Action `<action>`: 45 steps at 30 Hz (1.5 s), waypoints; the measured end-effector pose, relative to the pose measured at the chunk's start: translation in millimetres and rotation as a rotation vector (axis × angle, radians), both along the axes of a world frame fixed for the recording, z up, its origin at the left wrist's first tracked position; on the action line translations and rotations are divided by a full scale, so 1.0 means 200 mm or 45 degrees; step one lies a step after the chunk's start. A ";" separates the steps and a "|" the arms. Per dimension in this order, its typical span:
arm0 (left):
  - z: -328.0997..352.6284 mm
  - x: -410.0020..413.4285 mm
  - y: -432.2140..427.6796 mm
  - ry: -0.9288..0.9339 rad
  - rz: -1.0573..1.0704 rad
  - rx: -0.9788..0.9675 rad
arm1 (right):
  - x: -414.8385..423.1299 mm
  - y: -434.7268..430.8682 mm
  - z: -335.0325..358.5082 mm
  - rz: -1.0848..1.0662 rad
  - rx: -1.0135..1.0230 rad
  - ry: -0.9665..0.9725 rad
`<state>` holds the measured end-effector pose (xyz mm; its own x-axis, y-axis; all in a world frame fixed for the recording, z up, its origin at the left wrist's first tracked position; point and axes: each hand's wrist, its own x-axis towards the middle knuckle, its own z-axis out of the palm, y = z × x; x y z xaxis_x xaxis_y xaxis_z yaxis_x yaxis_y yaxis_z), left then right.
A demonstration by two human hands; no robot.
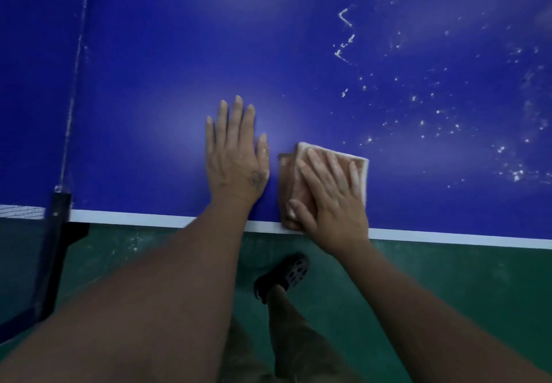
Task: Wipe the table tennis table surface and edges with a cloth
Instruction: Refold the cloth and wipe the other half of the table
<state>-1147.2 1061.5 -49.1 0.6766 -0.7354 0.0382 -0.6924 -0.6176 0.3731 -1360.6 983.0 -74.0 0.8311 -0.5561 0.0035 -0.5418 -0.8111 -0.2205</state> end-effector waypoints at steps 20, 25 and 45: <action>-0.09 -0.06 -0.06 -0.154 0.089 -0.009 | 0.13 -0.34 0.00 0.143 0.025 -0.024; -0.09 -0.06 -0.07 -0.142 0.095 0.002 | -0.21 -0.63 0.03 -0.212 0.017 0.013; -0.06 -0.06 -0.07 -0.125 0.101 0.002 | 0.00 -0.77 0.04 -0.220 0.003 0.013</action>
<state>-1159.6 1047.3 -62.0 0.7259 -0.6797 0.1058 -0.6743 -0.6727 0.3047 -1361.4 828.4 -65.8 0.7234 -0.6904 -0.0058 -0.6750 -0.7054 -0.2163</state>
